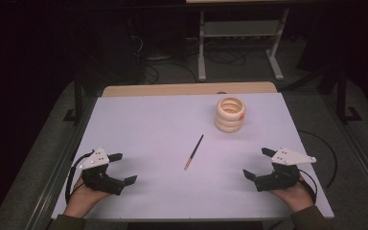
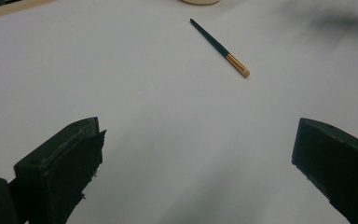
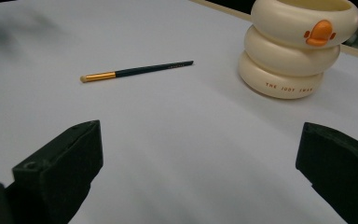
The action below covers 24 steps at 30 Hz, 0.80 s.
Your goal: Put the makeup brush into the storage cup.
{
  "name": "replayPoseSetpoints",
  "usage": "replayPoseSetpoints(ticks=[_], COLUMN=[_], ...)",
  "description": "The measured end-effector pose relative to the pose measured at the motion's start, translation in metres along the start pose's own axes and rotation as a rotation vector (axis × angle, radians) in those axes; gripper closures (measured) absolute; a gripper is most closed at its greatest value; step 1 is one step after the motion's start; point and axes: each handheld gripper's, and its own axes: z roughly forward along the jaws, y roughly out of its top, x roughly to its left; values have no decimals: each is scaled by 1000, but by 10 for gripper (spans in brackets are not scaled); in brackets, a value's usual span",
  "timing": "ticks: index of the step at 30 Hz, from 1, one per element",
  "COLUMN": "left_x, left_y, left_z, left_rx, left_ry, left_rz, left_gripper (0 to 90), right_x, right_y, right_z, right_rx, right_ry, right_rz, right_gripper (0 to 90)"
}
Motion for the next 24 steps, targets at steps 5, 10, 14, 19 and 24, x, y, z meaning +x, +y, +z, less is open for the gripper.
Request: replayPoseSetpoints(ticks=[5, 10, 14, 19, 24], left_x=[2, 1, 0, 3, 4], left_y=[0, 0, -1, -4, -3], left_z=[0, 0, -1, -4, -3], left_rx=[-11, -10, -8, -26, -29], left_ry=[1, 7, 11, 17, 17], left_rz=[-13, -12, -12, -22, -13], left_gripper=[12, 12, 12, 12, 12], right_x=[-1, -2, -3, -3, -2], right_y=[1, 1, 3, 7, 10], right_z=[2, 3, 6, 13, 19], right_rx=[6, 4, 3, 5, 18], right_ry=[2, 8, 22, 38, 44], right_rz=[8, 8, 0, -2, -23], right_gripper=[1, 1, 1, 1, 1])
